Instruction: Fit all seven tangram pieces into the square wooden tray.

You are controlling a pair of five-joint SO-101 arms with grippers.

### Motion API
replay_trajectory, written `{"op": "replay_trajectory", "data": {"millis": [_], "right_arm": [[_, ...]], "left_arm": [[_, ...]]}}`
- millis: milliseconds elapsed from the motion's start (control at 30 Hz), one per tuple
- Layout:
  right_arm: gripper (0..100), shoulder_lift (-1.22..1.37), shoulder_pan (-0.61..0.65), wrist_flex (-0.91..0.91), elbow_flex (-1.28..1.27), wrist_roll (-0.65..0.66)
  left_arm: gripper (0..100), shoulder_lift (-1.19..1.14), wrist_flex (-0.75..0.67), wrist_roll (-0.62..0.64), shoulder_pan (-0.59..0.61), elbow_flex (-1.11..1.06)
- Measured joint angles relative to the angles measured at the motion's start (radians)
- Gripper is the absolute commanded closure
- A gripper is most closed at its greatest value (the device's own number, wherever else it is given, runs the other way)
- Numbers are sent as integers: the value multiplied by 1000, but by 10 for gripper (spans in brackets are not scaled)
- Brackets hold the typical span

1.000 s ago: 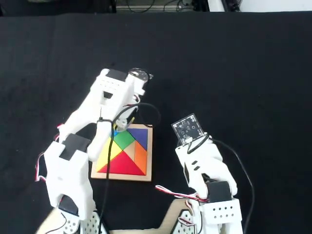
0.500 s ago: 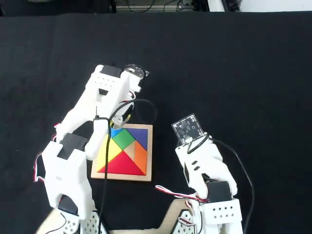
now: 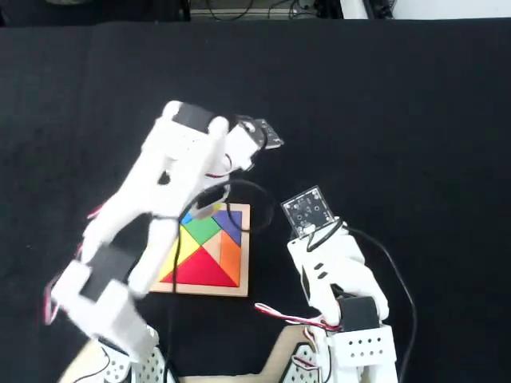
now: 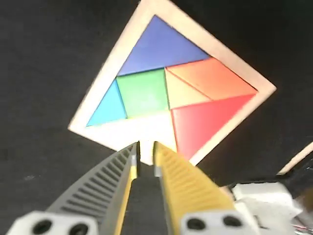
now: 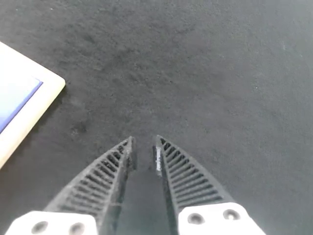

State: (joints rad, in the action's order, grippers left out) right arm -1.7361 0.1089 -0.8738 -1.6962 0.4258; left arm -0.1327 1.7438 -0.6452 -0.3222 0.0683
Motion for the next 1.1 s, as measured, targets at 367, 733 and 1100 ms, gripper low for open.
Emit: {"op": "replay_trajectory", "data": {"millis": [367,733,1100], "right_arm": [[924,0,-368,160,0,-267],[924,0,-497,195,0,-414],[924,0,-496,195,0,-414]], "left_arm": [[951,680,-310,54,-123,-663],[948,815,-614,562,-247,-1100],[932,683,-657,574,-270,-1112]]}}
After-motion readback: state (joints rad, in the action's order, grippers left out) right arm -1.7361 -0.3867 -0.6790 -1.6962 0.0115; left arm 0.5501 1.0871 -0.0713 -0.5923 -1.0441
